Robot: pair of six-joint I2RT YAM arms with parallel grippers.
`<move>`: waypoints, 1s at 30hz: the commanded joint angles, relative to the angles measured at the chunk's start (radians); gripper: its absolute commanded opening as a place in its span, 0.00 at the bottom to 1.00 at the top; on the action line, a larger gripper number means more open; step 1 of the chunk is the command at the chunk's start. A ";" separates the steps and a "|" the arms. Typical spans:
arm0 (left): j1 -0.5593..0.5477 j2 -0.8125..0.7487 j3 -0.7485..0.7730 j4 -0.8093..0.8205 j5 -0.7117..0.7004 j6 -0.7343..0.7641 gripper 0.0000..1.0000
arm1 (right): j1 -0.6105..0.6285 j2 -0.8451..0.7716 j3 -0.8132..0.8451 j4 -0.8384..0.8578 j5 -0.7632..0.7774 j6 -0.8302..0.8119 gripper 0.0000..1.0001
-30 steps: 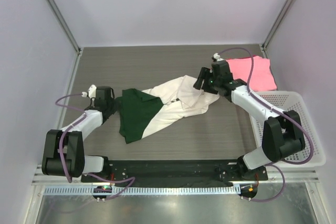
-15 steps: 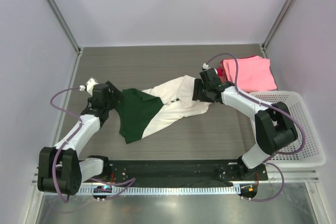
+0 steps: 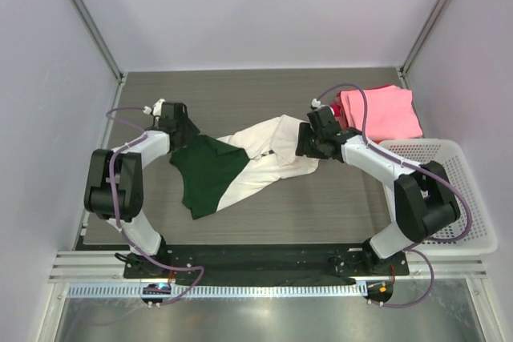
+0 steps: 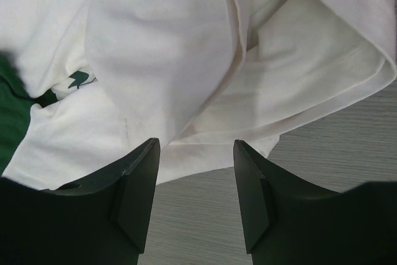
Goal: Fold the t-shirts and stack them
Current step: Flatten the tshirt out
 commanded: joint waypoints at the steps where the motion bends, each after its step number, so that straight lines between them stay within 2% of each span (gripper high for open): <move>1: 0.000 0.078 0.091 -0.030 0.012 0.036 0.57 | 0.000 -0.060 0.002 0.034 -0.006 0.010 0.56; 5: 0.000 0.154 0.142 -0.053 0.009 0.039 0.58 | -0.001 -0.080 -0.009 0.034 0.000 0.009 0.56; 8: 0.000 0.194 0.161 -0.056 0.018 0.045 0.53 | 0.000 -0.089 -0.013 0.033 0.000 0.013 0.55; 11: 0.000 0.205 0.162 -0.059 0.025 0.045 0.30 | 0.000 -0.085 -0.018 0.034 0.000 0.021 0.55; 12: 0.000 0.200 0.161 -0.056 0.025 0.046 0.16 | 0.000 -0.071 -0.018 0.034 -0.005 0.021 0.57; 13: 0.000 0.190 0.158 -0.054 0.025 0.051 0.08 | 0.000 -0.056 -0.016 0.034 -0.040 0.018 0.66; 14: 0.001 0.182 0.156 -0.054 0.025 0.056 0.00 | 0.000 -0.039 -0.004 0.031 -0.052 0.015 0.67; 18: 0.000 0.119 0.148 -0.056 0.015 0.077 0.00 | -0.001 0.036 0.005 0.043 -0.071 0.018 0.67; 24: 0.000 -0.023 0.113 -0.062 -0.003 0.086 0.00 | 0.000 0.096 0.045 0.085 -0.104 0.038 0.56; 27: -0.003 -0.095 0.093 -0.073 -0.008 0.073 0.00 | 0.000 0.130 0.086 0.091 -0.107 0.053 0.47; 28: -0.006 -0.112 0.089 -0.074 -0.002 0.063 0.00 | -0.001 0.136 0.096 0.094 -0.108 0.061 0.37; 30: -0.011 -0.148 0.073 -0.074 -0.001 0.057 0.00 | -0.006 0.145 0.123 0.094 -0.112 0.072 0.23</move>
